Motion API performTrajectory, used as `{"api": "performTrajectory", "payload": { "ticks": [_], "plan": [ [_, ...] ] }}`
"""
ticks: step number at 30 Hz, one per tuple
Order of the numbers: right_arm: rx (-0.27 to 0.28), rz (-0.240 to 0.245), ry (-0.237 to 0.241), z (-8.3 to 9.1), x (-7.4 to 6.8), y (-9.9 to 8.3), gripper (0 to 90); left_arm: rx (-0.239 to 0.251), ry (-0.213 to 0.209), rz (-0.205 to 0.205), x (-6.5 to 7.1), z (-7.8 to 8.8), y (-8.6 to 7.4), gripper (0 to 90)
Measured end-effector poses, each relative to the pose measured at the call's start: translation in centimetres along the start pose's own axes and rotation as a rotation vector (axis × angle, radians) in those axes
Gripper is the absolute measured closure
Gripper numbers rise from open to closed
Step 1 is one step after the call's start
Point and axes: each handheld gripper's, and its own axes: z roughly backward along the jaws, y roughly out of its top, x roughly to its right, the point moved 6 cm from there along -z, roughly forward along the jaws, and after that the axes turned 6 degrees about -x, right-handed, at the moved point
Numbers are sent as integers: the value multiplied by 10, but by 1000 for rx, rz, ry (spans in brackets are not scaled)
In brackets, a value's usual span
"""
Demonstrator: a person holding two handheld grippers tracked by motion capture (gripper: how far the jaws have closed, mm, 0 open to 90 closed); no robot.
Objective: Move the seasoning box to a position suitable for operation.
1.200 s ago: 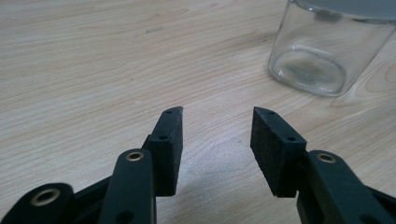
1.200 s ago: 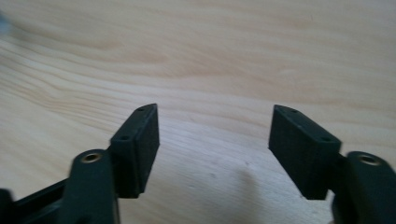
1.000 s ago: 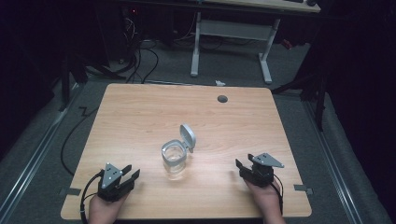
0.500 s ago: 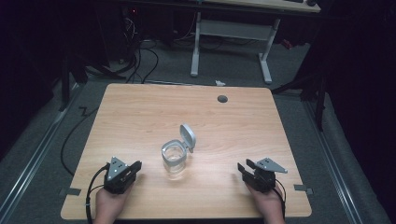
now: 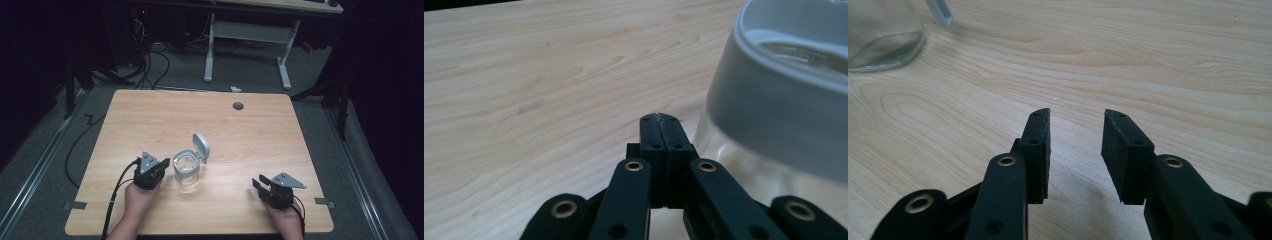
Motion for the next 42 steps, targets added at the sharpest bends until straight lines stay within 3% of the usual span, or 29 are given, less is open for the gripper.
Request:
{"api": "performTrajectory", "payload": {
  "ticks": [2,5,14,30,42],
  "plan": [
    [3,-3,11,0,0,0,645,6,-18,24,4,-6,2,900],
    [2,-7,13,1,0,-1,644,-1,-18,24,5,-7,0,900],
    [-4,-5,19,-2,-1,-2,643,3,-51,35,16,5,-3,900],
    [2,-10,18,0,-1,-1,644,-18,-97,0,41,23,-21,900],
    [4,-21,20,0,1,-1,645,-37,-137,1,58,26,-32,900]
  ]
}}
